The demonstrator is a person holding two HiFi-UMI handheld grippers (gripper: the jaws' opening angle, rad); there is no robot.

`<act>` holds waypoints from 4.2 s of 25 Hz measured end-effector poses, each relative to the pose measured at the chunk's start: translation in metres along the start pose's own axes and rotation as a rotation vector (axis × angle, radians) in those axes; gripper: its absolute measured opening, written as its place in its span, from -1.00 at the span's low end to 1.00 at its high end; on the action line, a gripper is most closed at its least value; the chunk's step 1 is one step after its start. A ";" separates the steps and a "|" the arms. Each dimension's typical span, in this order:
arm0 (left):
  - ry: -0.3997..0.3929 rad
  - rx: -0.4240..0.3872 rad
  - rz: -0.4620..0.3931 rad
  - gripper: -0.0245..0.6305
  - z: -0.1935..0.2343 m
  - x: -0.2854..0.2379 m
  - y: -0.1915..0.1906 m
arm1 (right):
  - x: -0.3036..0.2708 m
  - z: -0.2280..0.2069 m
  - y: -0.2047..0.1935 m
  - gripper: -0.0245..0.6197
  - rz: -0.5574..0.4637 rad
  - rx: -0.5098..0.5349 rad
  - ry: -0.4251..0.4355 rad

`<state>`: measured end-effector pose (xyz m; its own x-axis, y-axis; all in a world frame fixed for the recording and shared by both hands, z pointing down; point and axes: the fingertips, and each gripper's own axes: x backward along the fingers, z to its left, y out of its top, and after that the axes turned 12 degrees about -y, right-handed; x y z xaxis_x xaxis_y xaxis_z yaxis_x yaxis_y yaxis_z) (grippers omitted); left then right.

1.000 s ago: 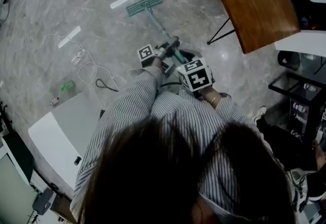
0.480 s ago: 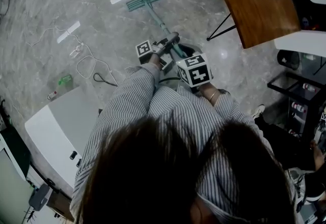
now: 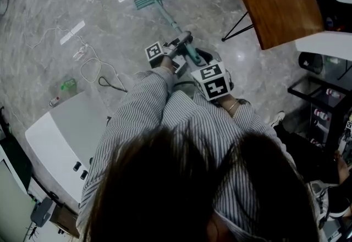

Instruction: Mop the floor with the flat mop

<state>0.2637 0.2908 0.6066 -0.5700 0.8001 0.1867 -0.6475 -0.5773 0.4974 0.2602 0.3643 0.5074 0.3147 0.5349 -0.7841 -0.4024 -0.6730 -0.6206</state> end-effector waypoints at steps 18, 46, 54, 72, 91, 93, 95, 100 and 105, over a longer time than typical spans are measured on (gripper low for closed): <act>-0.151 0.011 -0.002 -0.39 -0.056 -0.064 0.087 | -0.071 -0.020 0.081 -0.55 0.028 -0.006 -0.040; -0.177 0.016 -0.173 -0.39 -0.270 -0.268 0.537 | -0.410 -0.013 0.501 -0.46 0.042 0.093 0.096; -0.185 -0.017 -0.227 -0.37 -0.322 -0.347 0.642 | -0.487 -0.043 0.618 -0.45 0.031 0.137 0.160; -0.186 0.008 -0.201 -0.37 -0.450 -0.401 0.887 | -0.660 0.019 0.831 -0.45 0.027 0.071 0.137; -0.221 0.059 -0.218 -0.45 -0.448 -0.392 0.895 | -0.669 0.030 0.825 -0.49 0.033 0.090 0.091; -0.212 0.056 -0.217 -0.45 -0.438 -0.391 0.883 | -0.661 0.024 0.812 -0.50 0.035 0.091 0.089; -0.205 0.050 -0.209 -0.45 -0.428 -0.391 0.868 | -0.652 0.016 0.799 -0.50 0.032 0.092 0.090; -0.230 0.047 -0.229 -0.46 -0.397 -0.384 0.814 | -0.618 -0.007 0.750 -0.50 0.033 0.118 0.105; -0.256 0.037 -0.257 -0.46 -0.360 -0.373 0.758 | -0.580 -0.027 0.694 -0.50 0.038 0.157 0.130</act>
<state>-0.1965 -0.5034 0.6089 -0.2434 0.9357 0.2552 -0.7316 -0.3499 0.5851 -0.1782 -0.4268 0.5317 0.4009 0.4334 -0.8071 -0.5421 -0.5980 -0.5904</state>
